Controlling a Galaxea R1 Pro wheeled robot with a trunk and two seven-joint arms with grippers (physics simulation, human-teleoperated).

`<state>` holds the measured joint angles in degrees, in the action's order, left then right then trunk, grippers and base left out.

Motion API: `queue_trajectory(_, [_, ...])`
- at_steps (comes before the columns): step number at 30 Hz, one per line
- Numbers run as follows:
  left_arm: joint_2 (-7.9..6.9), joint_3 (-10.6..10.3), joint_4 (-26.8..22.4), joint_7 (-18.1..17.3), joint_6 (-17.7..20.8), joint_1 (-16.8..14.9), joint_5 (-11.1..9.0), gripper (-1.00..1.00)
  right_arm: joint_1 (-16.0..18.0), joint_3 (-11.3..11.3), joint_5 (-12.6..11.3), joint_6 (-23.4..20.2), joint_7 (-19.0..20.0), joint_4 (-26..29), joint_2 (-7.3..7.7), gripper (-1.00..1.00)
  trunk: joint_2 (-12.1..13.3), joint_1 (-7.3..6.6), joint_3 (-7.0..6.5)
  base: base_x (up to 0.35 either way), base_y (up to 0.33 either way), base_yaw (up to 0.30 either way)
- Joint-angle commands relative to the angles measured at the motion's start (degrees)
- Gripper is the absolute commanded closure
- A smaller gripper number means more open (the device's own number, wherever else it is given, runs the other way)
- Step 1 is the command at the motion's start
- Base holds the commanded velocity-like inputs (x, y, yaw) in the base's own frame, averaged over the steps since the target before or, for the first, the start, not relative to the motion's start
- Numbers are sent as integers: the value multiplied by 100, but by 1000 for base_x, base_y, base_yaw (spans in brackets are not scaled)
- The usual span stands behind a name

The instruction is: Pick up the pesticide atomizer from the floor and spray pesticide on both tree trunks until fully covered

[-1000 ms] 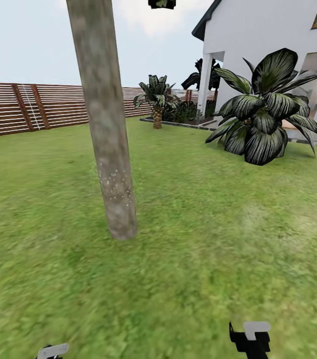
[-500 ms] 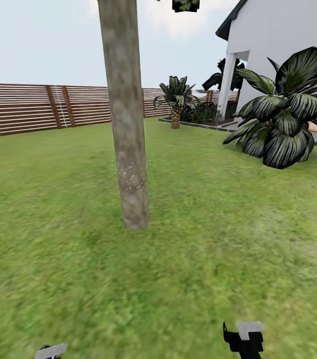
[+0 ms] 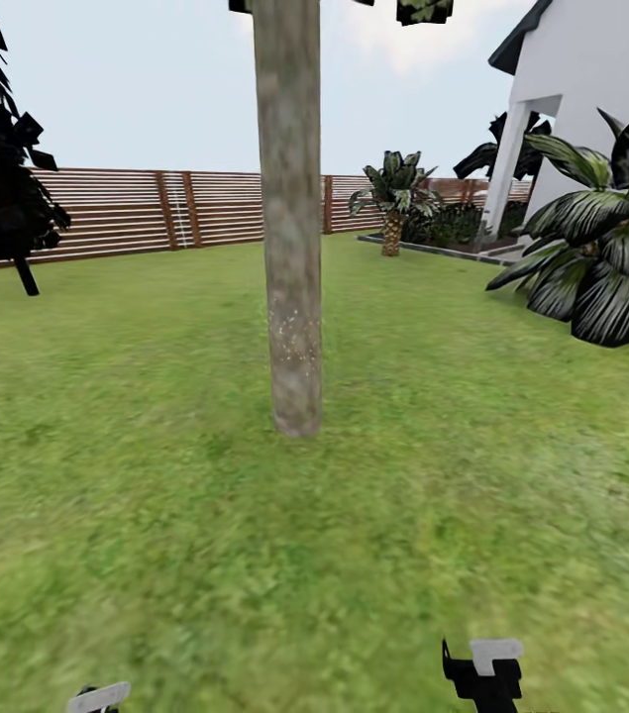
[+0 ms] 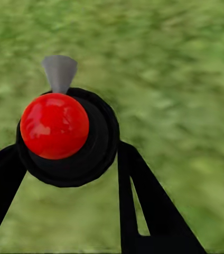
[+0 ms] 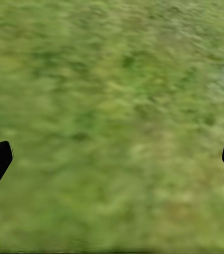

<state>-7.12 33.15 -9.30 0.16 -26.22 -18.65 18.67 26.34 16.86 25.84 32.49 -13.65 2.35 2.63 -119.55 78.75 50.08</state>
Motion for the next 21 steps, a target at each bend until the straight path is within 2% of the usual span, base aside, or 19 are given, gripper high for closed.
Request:
queue_trajectory(1, [0,48,7,2,-23,-7,54,100,3,28,61,12,-33,-7,1,-100,-3,-4,5,-269,-217,279])
queue_trajectory(11, [6,43,7,2,-23,-7,49,100,3,28,61,12,-33,-7,1,-100,-3,-4,14,-249,-212,279])
queue_trajectory(15, [0,43,7,2,-23,-7,49,100,1,28,62,12,-33,-7,1,-100,-3,-4,22,-129,-245,279])
queue_trajectory(21, [8,43,7,10,-20,-7,44,100,0,28,68,12,-33,-7,1,-100,-3,-4,40,-17,-29,278])
